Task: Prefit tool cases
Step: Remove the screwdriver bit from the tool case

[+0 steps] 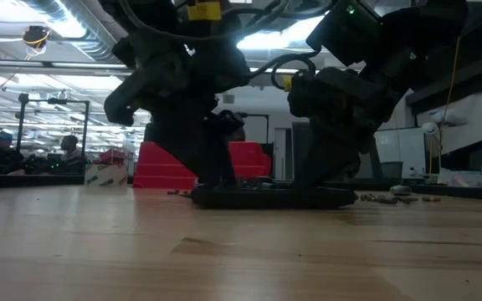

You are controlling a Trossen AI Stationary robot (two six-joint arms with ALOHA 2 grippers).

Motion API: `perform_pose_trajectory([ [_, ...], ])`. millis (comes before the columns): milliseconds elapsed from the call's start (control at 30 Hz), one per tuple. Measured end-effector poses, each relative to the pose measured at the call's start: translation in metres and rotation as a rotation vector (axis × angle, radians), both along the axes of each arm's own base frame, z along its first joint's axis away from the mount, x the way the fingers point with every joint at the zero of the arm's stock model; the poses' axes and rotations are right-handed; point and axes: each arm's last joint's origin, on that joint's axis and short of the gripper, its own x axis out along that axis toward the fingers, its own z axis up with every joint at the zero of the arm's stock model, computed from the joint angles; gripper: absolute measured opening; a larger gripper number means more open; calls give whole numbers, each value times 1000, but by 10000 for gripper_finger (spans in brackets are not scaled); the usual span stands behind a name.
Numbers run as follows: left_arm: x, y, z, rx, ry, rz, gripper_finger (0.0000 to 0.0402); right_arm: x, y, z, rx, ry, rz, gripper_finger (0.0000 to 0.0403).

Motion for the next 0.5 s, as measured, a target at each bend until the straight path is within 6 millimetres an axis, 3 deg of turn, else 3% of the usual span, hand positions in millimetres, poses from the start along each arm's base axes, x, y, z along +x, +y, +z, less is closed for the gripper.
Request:
perform_pose_trajectory([
  [133, -1, 1, -1, 32, 6, -9, 106, 0, 0, 0, -5, -1, -5, 0],
  [367, -3, 1, -1, 47, 39, -21, 10, 0, 0, 0, -9, -3, -9, 0],
  [500, -3, 1, -1, 62, 37, -20, 3, 0, -1, 0, -12, -3, -17, 0],
])
